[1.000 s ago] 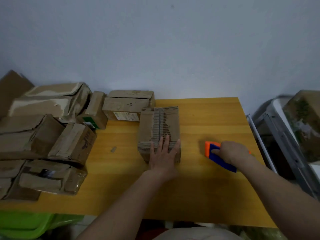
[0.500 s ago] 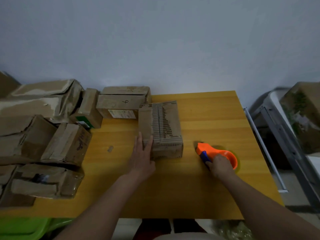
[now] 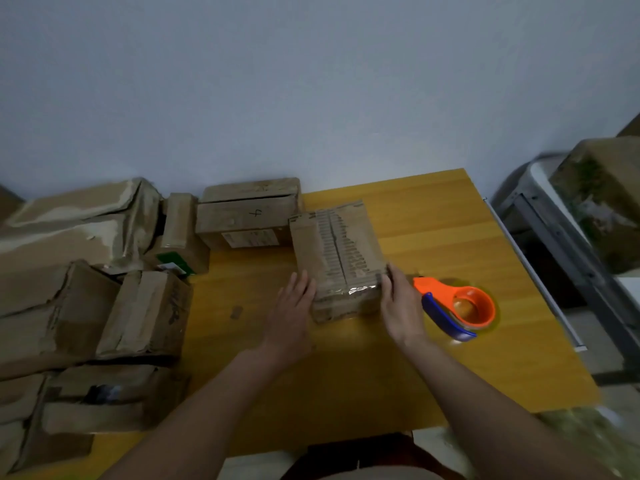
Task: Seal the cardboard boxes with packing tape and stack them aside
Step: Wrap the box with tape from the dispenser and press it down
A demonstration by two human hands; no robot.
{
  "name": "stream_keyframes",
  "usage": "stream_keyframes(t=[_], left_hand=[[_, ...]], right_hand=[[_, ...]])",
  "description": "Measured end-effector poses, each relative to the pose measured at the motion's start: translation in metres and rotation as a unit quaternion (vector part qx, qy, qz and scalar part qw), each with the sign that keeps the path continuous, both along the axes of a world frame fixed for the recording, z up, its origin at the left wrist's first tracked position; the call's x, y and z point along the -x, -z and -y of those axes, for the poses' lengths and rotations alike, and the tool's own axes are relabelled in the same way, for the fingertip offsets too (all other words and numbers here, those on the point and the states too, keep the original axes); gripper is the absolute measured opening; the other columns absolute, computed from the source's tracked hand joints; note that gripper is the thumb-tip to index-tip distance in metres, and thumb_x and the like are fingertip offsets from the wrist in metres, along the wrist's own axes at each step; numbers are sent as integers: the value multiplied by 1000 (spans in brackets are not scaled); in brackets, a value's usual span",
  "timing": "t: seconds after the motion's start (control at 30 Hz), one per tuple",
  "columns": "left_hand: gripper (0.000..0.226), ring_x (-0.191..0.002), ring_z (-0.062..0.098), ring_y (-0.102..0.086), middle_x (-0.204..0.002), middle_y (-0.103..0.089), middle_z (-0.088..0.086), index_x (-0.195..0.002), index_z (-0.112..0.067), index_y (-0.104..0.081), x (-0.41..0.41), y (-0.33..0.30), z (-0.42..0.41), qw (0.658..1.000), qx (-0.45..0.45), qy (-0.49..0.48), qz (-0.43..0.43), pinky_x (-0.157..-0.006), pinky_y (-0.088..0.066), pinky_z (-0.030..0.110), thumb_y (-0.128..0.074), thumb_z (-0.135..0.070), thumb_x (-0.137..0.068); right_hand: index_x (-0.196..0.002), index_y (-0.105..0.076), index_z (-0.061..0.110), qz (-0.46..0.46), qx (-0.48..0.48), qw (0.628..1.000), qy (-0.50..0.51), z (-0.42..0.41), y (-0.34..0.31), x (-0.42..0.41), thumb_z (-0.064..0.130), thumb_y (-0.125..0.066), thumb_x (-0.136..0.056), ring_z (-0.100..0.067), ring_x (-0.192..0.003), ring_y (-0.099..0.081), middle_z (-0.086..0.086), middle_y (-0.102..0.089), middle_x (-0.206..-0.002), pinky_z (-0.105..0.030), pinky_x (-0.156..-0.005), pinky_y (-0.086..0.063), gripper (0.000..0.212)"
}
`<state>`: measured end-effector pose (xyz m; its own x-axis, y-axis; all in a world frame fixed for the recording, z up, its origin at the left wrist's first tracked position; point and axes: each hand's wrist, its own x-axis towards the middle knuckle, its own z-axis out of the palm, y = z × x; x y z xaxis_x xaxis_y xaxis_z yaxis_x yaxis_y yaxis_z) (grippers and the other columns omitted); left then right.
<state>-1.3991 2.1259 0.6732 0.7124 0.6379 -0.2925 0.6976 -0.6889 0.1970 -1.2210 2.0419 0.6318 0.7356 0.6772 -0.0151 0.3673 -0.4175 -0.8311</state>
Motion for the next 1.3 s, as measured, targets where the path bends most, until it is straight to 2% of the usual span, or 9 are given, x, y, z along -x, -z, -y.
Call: stream_keyframes(t=[0.2,0.37,0.57,0.67,0.8,0.9,1.03,1.13,1.3], left_hand=[[82,-141,12,27,-161,15,-3,-154,-17,8,15,7,11,992,-31,123,13,-116,19,30,-44,-2,-92],[71,-137,21,-38,-143,-48,0,-141,-20,-48,17,4,18,949,-97,284,92,-120,-3,35,-77,-25,-76],[111,-145,27,26,-159,26,8,-151,-25,20,11,18,-14,976,-101,183,-62,-118,10,53,-56,-68,-82],[112,-145,26,27,-159,26,9,-151,-21,22,6,21,-11,983,-86,144,-68,-118,10,54,-53,-69,-82],[112,-146,27,24,-159,24,10,-151,-14,18,-12,24,-4,996,-79,11,-37,-119,10,51,-51,-69,-83],[112,-148,25,16,-161,18,6,-153,-16,14,-13,21,-17,996,-79,14,-39,-119,6,48,-51,-73,-81],[113,-148,25,18,-160,24,-1,-151,-26,19,9,18,-45,986,-126,91,-66,-116,10,58,-46,-81,-77],[114,-143,24,31,-156,33,0,-147,-25,28,18,27,-53,988,-107,84,-68,-115,15,58,-44,-81,-78],[117,-143,23,31,-156,32,1,-149,-21,24,17,31,-52,991,-103,76,-45,-116,16,53,-48,-80,-77]], right_hand=[[-112,-65,0,-117,13,992,-51,-6,7,-26,17,-50,-98,-23,-106,-59,-13,-67,-109,-29,-85,-40,26],[-92,-66,3,-176,-30,980,-92,-19,-4,-32,6,-53,-95,-14,-93,-53,-9,-65,-96,-22,-77,-42,14],[-101,-68,4,-174,3,980,-96,-51,3,5,28,-37,-103,-21,-100,-59,-10,-66,-104,-31,-77,-42,39],[-124,-58,4,-228,29,972,-44,-60,4,11,31,-26,-105,-21,-115,-51,-8,-57,-120,-27,-87,-37,45],[-130,-47,-4,-80,57,982,159,-67,0,6,20,-29,-104,-34,-126,-44,-23,-50,-134,-33,-98,-31,40],[-140,-41,6,10,-26,999,36,-65,-21,29,21,-30,-104,-21,-137,-35,-9,-41,-146,-28,-113,-25,41],[-153,-13,14,48,55,983,-167,-76,-19,66,25,-28,-104,-11,-147,-2,1,-3,-161,-29,-120,-10,52],[-153,5,13,23,77,984,-160,-87,-7,75,20,-32,-103,-10,-145,14,1,17,-159,-27,-120,1,62],[-152,7,15,-138,20,983,-122,-82,-2,72,18,-34,-103,-10,-146,-4,2,1,-160,-22,-118,-8,65]])
